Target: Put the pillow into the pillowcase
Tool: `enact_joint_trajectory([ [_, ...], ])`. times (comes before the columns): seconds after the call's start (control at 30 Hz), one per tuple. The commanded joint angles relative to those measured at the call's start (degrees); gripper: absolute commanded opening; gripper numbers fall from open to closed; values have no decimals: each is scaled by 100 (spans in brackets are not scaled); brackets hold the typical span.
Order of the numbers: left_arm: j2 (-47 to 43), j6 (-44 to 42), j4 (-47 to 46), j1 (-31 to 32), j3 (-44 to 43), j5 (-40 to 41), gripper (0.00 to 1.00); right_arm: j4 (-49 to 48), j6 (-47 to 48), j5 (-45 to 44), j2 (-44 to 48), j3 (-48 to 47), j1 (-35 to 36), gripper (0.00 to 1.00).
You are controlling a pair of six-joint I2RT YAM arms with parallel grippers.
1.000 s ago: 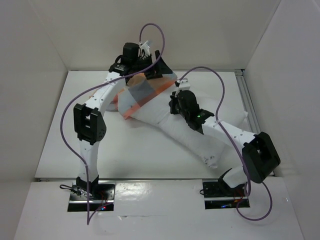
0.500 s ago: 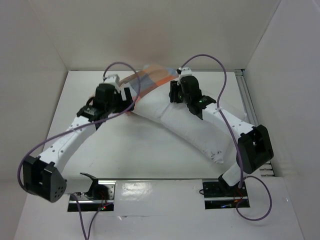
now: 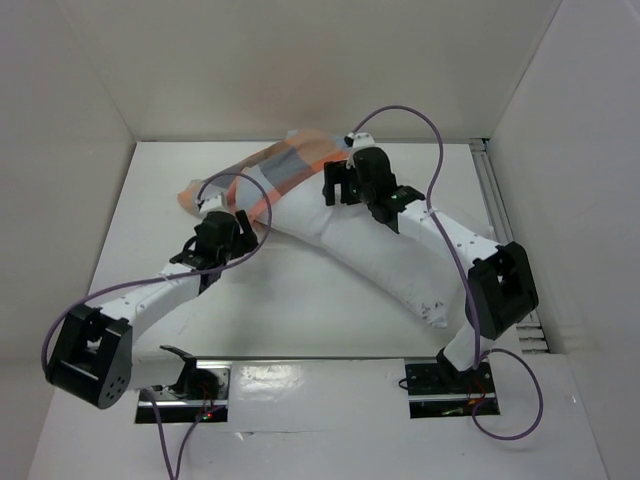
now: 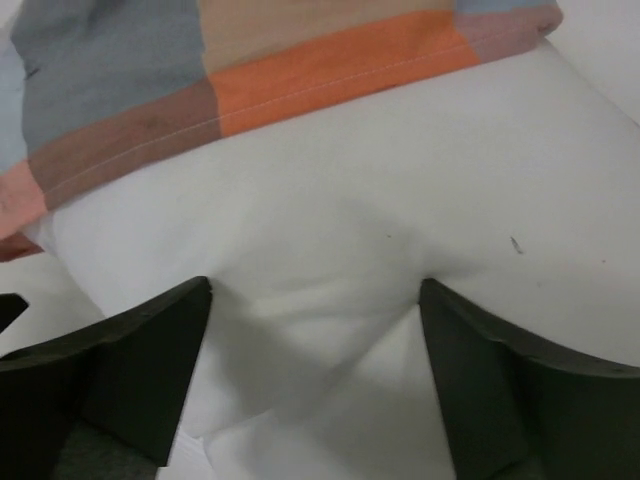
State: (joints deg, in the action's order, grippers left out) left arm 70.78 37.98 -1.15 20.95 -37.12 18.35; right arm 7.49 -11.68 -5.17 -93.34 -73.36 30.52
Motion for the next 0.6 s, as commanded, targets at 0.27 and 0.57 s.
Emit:
enact_joint_trajectory([
  [0.27, 1165, 52, -1432, -610, -664, -437, 63, 1095, 649, -1064, 466, -424, 682, 100],
  [0.57, 1438, -106, -1231, -610, -1262, -683, 0, 1299, 1009, -2207, 194, -248, 1394, 100],
])
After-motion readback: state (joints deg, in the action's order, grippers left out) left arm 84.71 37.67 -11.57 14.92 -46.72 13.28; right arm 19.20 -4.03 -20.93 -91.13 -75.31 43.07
